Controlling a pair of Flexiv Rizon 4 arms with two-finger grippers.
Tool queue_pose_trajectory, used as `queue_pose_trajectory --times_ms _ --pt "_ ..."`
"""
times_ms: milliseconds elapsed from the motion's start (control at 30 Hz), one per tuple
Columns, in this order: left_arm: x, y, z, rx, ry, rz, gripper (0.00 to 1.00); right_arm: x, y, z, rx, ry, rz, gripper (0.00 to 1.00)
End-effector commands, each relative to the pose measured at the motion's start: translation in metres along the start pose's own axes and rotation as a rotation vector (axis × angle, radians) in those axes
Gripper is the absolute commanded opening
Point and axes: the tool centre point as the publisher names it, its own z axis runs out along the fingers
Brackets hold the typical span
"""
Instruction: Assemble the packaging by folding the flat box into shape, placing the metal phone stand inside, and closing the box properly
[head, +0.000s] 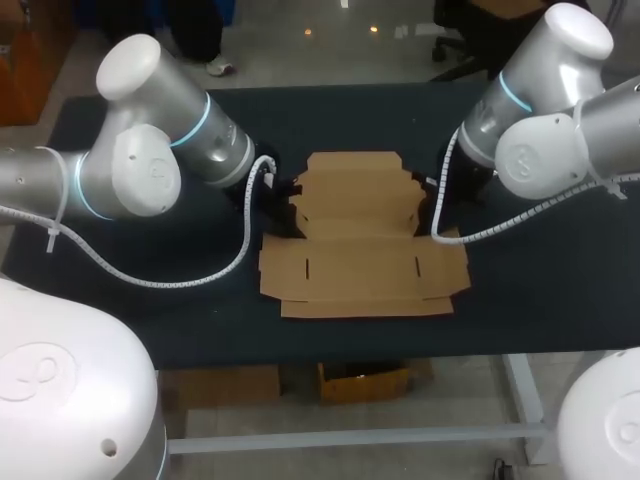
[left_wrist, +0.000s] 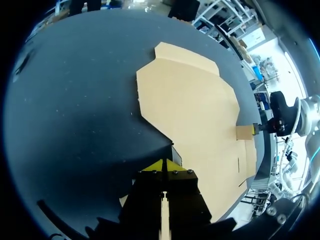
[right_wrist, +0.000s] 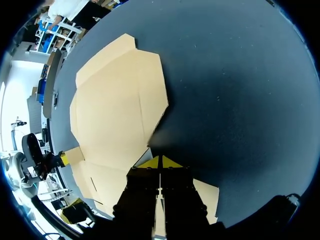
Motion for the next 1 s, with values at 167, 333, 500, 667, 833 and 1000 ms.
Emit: queue_pose_trajectory --times_ms 167,333,500,667,833,1000 --pt "0.006 -0.002 0.003 -0.007 -0.01 0.009 0.0 0.006 0.001 0.004 0.004 -0.007 -0.005 0.0" --pt "0.008 -0.003 0.006 -0.011 -0.006 0.015 0.0 0.007 0.002 0.006 0.007 -0.007 -0.008 0.0" --pt "0.01 -0.004 0.006 -0.013 -0.004 0.024 0.0 0.008 0.002 0.008 0.013 -0.007 -0.01 0.0" --pt "0.014 -0.004 0.008 -0.015 -0.004 0.036 0.0 0.008 0.002 0.009 0.017 -0.005 -0.01 0.0" --pt "0.017 -0.004 0.01 -0.02 -0.001 0.045 0.0 0.008 0.001 0.01 0.02 -0.004 -0.011 0.0" --pt "0.02 -0.003 0.012 -0.021 0.003 0.051 0.0 0.008 0.0 0.01 0.018 -0.004 -0.011 0.0"
